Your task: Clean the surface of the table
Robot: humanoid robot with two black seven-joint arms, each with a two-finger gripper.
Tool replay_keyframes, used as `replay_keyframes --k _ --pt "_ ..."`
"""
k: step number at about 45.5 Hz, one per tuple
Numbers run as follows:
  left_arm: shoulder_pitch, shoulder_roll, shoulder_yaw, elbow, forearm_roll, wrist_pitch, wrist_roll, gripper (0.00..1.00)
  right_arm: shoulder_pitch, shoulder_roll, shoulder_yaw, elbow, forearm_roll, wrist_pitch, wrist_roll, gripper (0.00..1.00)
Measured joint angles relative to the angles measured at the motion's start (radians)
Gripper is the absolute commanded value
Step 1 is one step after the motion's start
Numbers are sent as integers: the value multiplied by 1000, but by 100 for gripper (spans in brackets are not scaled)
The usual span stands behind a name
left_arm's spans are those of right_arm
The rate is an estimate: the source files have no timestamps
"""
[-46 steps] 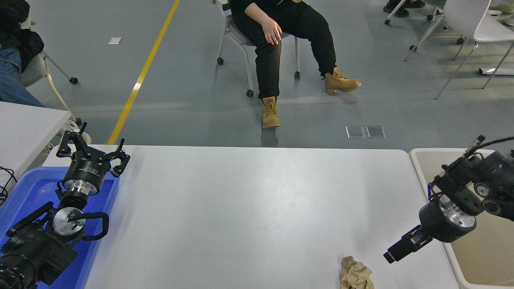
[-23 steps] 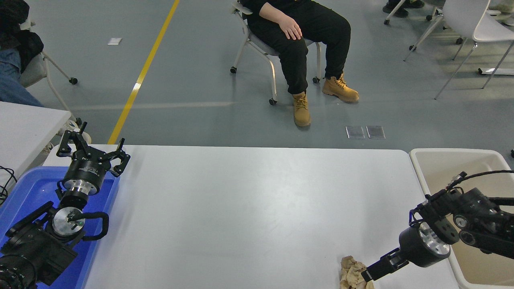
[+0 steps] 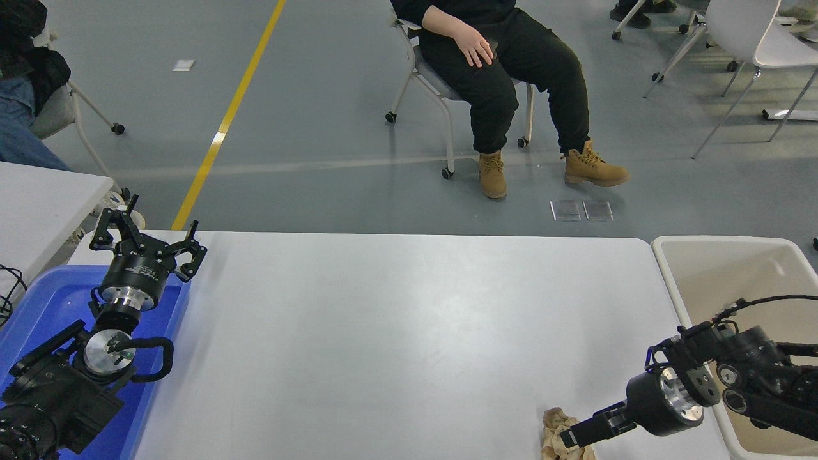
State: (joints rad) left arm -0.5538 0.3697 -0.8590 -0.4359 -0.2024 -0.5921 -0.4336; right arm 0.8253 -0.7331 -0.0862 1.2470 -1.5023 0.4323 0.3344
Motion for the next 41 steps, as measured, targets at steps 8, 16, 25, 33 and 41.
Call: replay_keyframes --k 8,16,25,33,41 --pt "0 0 0 0 0 0 0 100 -32 13 4 -28 2 -21 1 98" --pt "0 0 0 0 0 0 0 100 -58 22 8 -40 3 -33 1 98" --pt "0 0 0 0 0 0 0 100 -88 36 21 -46 3 -40 1 97" --pt "0 0 0 0 0 0 1 100 -110 53 27 -50 1 -79 3 82" --pt "0 0 0 0 0 0 1 100 -117 62 40 -57 1 -118 8 42"
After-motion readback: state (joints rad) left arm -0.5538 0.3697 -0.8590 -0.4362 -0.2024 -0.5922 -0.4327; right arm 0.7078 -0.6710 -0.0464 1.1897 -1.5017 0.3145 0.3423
